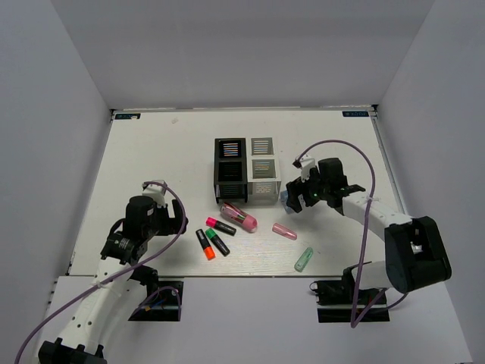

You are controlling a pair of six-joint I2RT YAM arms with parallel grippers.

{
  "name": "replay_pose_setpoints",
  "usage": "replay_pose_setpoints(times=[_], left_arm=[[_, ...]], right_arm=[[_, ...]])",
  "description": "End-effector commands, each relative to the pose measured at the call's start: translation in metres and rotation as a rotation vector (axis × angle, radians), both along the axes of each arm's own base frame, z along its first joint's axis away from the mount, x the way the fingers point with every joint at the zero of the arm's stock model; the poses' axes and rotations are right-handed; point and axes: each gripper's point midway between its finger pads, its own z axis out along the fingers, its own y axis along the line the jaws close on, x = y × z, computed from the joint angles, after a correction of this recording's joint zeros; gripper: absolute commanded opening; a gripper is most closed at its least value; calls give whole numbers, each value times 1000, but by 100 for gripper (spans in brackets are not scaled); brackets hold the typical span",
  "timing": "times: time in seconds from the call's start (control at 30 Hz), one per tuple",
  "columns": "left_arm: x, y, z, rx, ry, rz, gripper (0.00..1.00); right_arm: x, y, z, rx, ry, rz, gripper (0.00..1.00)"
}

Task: Sort the stationery into containers
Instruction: Pick up the stationery from the center of the board.

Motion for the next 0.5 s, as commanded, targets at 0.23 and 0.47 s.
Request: replay_pose_setpoints(times=[0.23, 0.47], left_arm=[[3, -1, 13, -4, -25, -11, 99], [3, -1, 14, -4, -31, -11, 99]], right_arm=[[42, 17, 0, -103, -155, -86, 91], [44, 11, -7, -169, -212, -146, 11]])
